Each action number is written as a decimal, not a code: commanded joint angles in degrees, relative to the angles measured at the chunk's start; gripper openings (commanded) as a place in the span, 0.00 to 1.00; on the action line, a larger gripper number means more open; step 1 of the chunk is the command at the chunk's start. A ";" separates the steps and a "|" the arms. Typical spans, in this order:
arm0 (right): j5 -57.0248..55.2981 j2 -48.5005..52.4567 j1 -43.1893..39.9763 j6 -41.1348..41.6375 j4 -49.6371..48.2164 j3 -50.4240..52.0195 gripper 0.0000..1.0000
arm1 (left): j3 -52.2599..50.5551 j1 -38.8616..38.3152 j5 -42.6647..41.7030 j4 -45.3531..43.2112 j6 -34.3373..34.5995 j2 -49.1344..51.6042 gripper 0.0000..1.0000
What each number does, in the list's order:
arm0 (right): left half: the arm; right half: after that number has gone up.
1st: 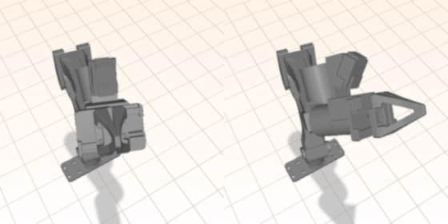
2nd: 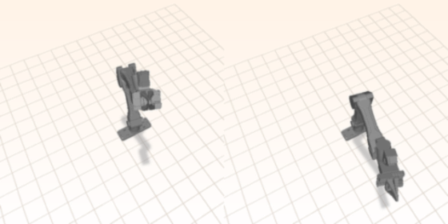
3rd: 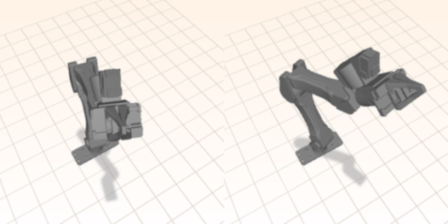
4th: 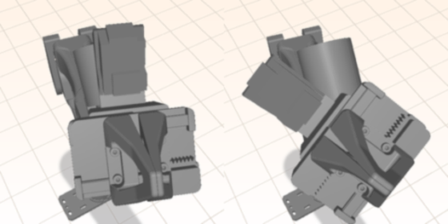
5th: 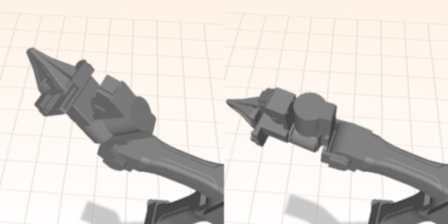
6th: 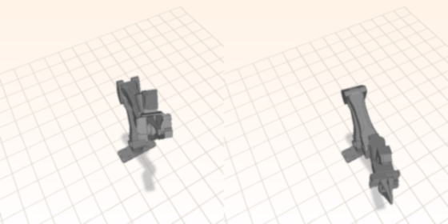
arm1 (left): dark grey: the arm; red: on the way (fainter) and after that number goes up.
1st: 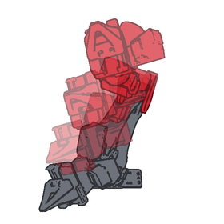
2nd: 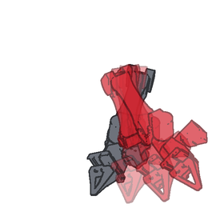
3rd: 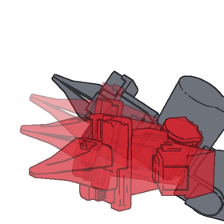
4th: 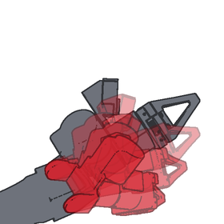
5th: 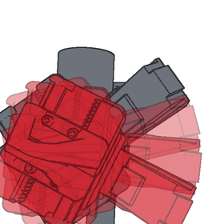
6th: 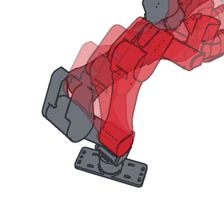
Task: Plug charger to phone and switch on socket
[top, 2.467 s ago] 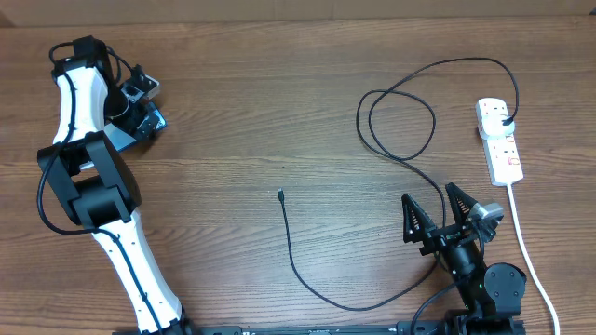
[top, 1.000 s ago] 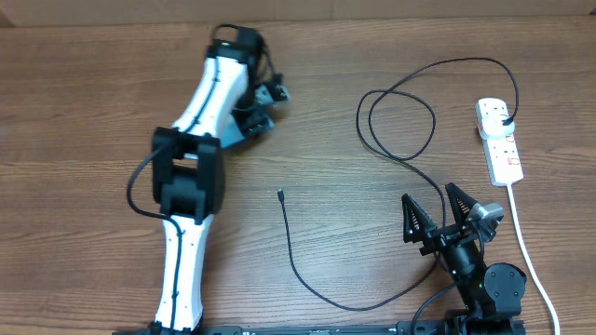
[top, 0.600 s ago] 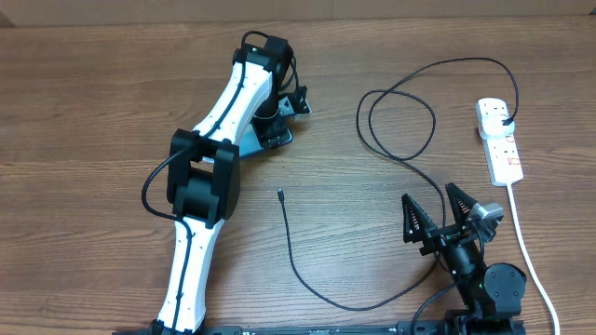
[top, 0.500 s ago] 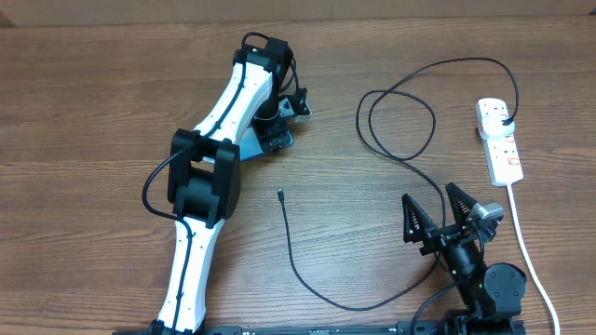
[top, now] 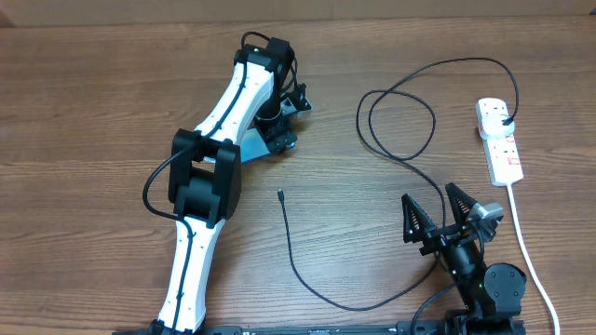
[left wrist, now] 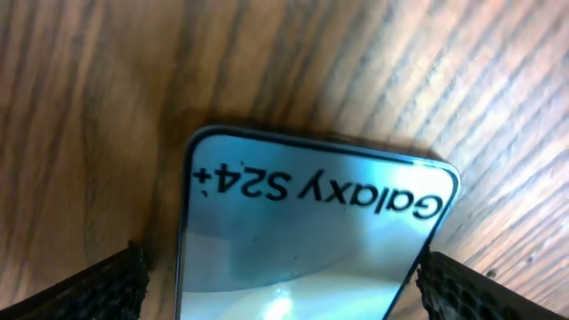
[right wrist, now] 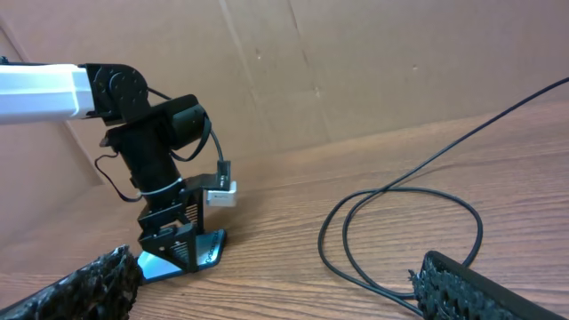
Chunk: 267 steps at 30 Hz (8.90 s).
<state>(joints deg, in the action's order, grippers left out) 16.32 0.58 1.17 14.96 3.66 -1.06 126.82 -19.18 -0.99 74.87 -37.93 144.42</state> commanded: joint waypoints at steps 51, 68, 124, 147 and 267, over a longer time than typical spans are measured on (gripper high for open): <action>0.24 -0.42 -0.13 0.09 -0.33 0.61 1.00 | 5.66 -4.72 -1.18 21.97 128.89 -7.28 1.00; 0.24 -0.42 -0.11 0.07 -0.33 0.61 1.00 | 3.39 -3.56 -0.59 15.85 152.28 -7.28 1.00; 0.24 -0.42 -0.13 0.07 -0.33 0.61 1.00 | -11.34 0.63 7.98 -3.58 157.35 -5.51 1.00; 0.24 -0.42 -0.11 0.07 -0.33 0.61 1.00 | -15.45 0.68 7.10 -5.53 157.06 -5.01 0.99; 0.24 -0.42 -0.13 0.07 -0.33 0.61 1.00 | -19.30 -0.46 0.74 -16.46 49.70 -5.01 0.83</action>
<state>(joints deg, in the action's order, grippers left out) 16.34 0.58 1.17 14.96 3.64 -1.06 110.80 -18.90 1.45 58.74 11.86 136.27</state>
